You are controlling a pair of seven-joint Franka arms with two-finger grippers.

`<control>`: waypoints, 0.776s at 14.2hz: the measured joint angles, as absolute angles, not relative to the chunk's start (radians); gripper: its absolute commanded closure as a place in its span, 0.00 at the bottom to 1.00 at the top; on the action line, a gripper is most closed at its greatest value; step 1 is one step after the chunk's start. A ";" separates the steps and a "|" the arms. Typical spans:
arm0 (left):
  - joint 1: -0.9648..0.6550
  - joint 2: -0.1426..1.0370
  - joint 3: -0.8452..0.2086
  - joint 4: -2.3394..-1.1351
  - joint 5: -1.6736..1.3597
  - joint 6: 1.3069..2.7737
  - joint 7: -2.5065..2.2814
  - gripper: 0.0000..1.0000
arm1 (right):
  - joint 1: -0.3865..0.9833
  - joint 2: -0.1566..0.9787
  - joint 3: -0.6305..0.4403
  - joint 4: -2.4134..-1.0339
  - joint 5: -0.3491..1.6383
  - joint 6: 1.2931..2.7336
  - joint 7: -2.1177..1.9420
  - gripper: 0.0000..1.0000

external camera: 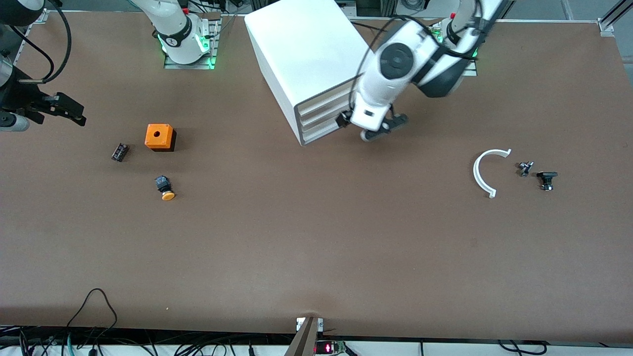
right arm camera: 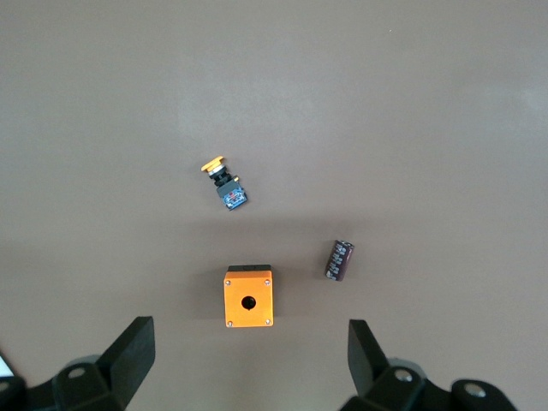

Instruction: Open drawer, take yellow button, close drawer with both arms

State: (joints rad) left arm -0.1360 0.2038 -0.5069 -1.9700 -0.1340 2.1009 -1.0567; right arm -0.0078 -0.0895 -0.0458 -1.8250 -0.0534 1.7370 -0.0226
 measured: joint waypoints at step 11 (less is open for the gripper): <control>-0.084 0.001 0.036 -1.767 -0.107 1.709 -0.163 0.00 | -0.008 -0.089 -0.046 -1.825 -0.052 1.737 -0.023 0.00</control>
State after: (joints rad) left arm -0.0836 0.0012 0.0357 -1.7665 -0.1065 1.7091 -0.1631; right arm -0.0075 -0.0895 -0.0458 -1.8248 -0.0524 1.7372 -0.0226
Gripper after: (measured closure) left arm 0.000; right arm 0.000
